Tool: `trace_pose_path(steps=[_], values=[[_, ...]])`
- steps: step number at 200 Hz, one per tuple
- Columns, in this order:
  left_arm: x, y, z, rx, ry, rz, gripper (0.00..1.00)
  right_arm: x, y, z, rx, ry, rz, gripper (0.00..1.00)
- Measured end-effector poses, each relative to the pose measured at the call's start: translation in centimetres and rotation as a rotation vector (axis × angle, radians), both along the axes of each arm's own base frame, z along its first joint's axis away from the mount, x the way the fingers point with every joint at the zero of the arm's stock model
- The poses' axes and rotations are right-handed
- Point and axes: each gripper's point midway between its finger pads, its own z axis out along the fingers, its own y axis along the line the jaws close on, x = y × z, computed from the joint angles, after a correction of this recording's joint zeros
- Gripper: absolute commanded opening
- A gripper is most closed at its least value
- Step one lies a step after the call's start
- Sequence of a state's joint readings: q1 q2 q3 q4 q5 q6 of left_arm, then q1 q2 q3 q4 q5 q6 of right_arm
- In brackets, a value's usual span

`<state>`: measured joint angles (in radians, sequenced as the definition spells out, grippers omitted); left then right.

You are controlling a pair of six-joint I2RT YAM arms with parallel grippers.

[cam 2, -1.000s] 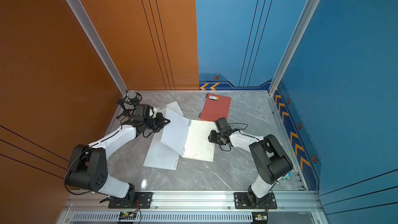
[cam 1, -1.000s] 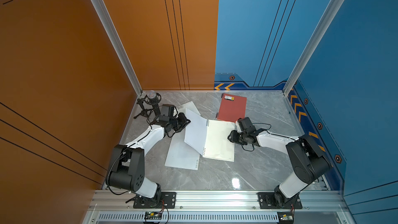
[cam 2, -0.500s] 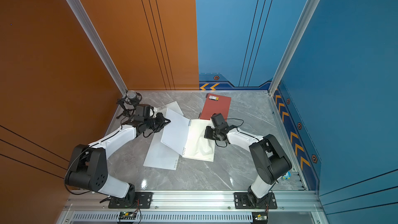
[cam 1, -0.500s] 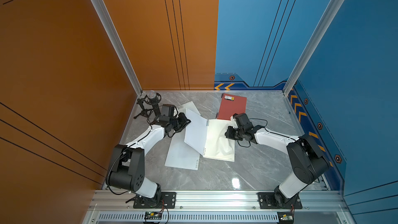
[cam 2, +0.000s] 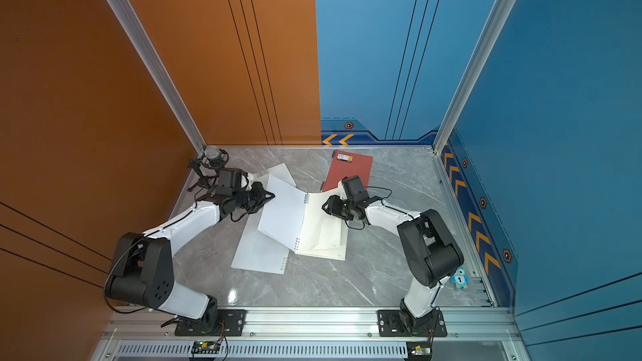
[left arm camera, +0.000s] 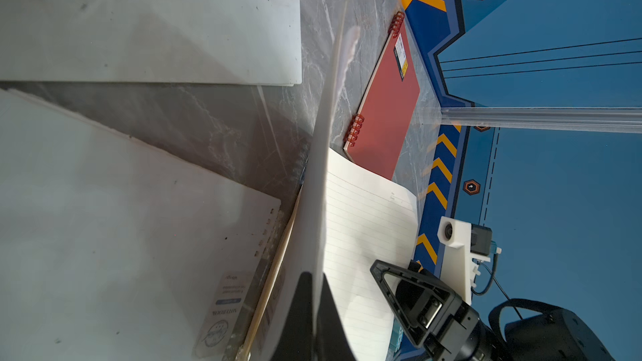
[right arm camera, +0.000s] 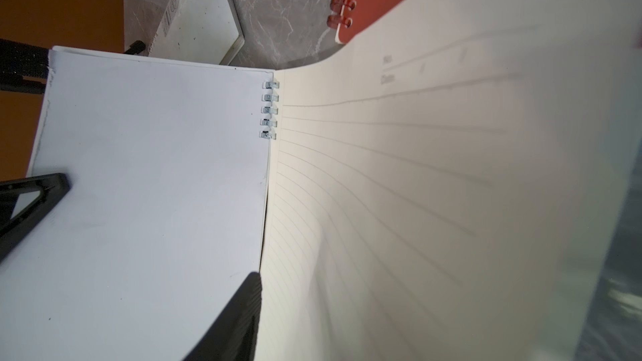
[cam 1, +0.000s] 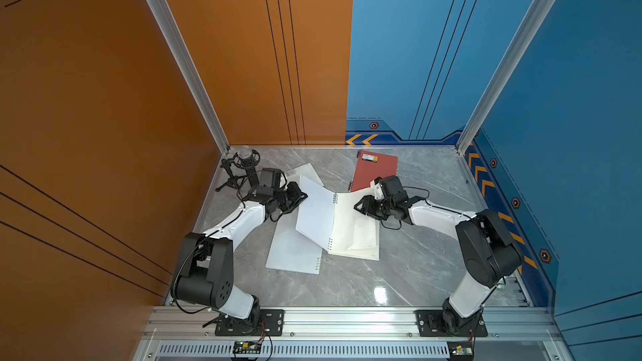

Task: Tear off pages from different notebooks
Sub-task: Tear off the paper from the notebook.

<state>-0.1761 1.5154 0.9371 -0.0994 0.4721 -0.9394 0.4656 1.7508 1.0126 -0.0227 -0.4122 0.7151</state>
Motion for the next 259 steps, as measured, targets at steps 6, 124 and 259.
trace_pose_path(steps=[6,124,259], values=[[0.0,0.0,0.0,0.000,0.000,0.001,0.00,0.3,0.1,0.0,0.001,0.000,-0.001,0.49],[0.0,0.4,-0.1,-0.002,0.007,0.009,0.00,2.4,0.1,1.2,-0.259,-0.100,0.039,0.00],[-0.3,1.2,-0.6,-0.005,0.045,0.084,0.00,-6.9,12.4,4.0,-0.487,-0.431,0.561,0.00]])
